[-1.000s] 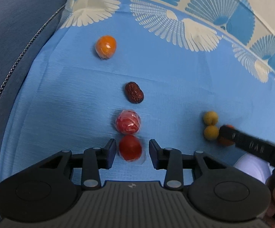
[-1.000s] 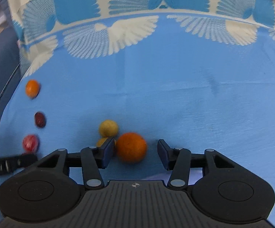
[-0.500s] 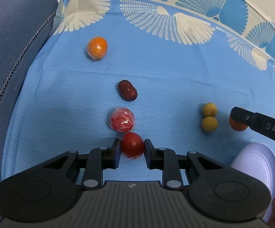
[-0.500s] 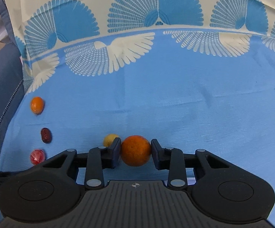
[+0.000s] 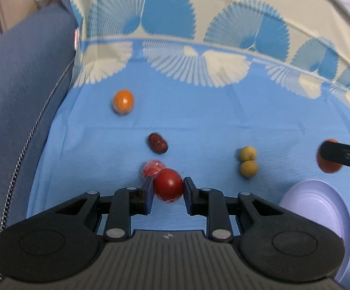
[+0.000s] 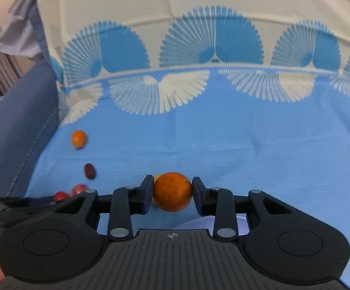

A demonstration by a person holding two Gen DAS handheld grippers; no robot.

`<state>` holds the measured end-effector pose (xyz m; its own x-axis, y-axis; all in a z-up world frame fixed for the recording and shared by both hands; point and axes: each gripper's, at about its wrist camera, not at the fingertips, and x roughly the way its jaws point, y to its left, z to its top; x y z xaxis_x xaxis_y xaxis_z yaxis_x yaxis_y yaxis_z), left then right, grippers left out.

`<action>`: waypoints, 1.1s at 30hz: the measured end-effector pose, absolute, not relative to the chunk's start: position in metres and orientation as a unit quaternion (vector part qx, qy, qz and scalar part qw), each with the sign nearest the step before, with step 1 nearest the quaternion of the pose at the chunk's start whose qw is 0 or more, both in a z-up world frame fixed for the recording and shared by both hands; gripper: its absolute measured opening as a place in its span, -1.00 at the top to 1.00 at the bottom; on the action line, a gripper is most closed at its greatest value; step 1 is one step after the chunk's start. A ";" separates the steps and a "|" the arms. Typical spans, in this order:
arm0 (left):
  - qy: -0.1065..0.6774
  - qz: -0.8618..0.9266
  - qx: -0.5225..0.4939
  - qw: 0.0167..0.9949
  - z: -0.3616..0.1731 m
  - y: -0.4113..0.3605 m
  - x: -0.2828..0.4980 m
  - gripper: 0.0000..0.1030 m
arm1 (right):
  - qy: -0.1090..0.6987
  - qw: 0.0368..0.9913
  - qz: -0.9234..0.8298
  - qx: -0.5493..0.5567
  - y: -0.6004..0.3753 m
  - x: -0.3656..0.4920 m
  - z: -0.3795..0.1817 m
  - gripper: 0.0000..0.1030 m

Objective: Organize fruits
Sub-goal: 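Grasp the tangerine with the right tool while the left grasps the red cherry tomato, then carry the tangerine with the right tool while the left carries the tomato over the plate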

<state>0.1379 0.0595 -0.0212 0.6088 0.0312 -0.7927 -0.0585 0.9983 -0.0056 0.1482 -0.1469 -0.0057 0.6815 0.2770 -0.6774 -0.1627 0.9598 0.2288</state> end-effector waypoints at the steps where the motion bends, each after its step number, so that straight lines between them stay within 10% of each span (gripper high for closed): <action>1: 0.435 0.021 -0.015 0.900 -0.017 0.058 0.134 0.45 | 0.375 0.916 0.122 0.071 -0.150 0.140 0.001 0.30; 33: 0.438 -0.118 0.039 0.890 -0.025 -0.017 0.076 0.44 | 0.340 0.935 0.067 0.073 -0.229 0.045 -0.003 0.30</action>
